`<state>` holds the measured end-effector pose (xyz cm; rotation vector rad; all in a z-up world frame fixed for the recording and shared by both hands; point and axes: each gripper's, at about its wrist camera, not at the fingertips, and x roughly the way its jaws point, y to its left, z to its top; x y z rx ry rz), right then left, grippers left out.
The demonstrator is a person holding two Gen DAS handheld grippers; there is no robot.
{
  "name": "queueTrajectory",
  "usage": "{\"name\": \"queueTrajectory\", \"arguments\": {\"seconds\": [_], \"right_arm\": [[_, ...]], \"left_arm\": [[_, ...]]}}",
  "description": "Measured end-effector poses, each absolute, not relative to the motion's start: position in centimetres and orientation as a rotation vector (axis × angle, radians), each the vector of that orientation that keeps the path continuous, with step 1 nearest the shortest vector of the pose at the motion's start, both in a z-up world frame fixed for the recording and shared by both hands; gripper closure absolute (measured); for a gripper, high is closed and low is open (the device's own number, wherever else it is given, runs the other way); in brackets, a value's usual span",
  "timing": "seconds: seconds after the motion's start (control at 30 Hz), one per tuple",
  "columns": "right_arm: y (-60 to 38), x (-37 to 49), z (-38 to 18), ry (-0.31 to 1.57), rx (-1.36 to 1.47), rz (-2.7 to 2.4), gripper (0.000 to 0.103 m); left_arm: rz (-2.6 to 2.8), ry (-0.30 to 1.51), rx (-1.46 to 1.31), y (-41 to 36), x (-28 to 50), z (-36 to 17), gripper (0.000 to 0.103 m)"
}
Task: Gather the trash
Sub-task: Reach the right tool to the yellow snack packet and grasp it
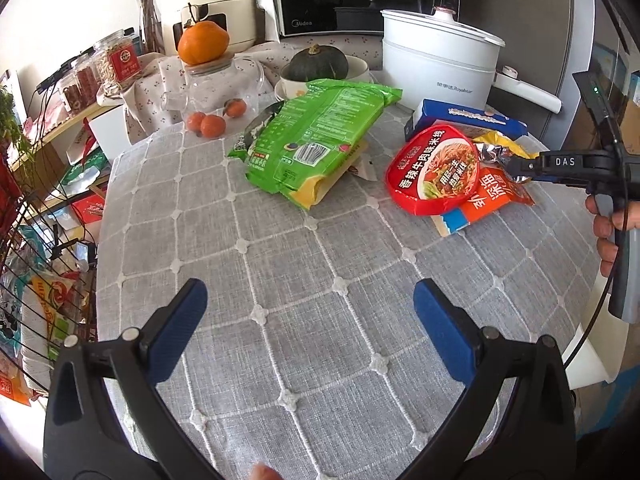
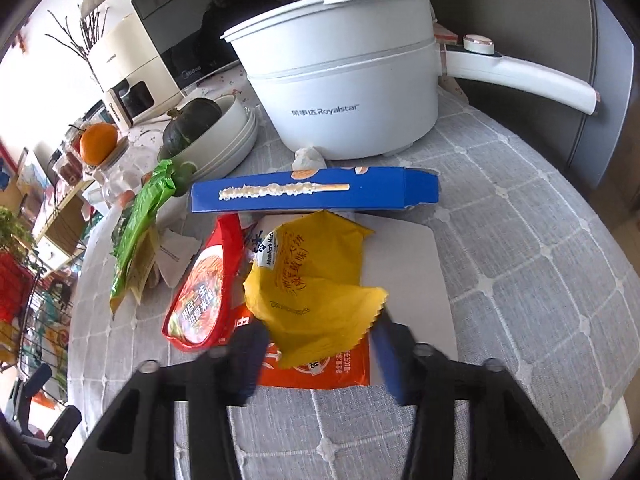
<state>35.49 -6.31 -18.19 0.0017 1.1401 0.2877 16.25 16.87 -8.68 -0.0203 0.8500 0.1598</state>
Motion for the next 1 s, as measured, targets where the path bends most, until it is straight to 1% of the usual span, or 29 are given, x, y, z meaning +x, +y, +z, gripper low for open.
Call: {"name": "queueTrajectory", "arguments": {"seconds": [0.07, 0.17, 0.6, 0.83, 1.0], "right_arm": [[-6.4, 35.3, -18.1, 1.128, -0.018, 0.291, 0.072], [-6.7, 34.6, -17.4, 1.101, -0.048, 0.285, 0.074], [-10.3, 30.1, -11.7, 1.069, -0.072, 0.252, 0.075], [-12.5, 27.1, -9.5, 1.074, -0.094, 0.238, 0.075], [-14.7, 25.9, -9.4, 1.091, -0.063, 0.227, 0.075]], "left_arm": [[0.157, 0.85, -0.027, 16.8, 16.2, -8.6, 0.001], [0.152, 0.848, -0.024, 16.5, 16.1, -8.5, 0.001], [0.128, 0.844, 0.0, 15.5, 15.4, -7.7, 0.001], [0.075, 0.938, -0.027, 15.0, 16.7, -8.0, 0.001], [0.016, 0.966, -0.037, 13.1, 18.5, -8.1, 0.001]]}}
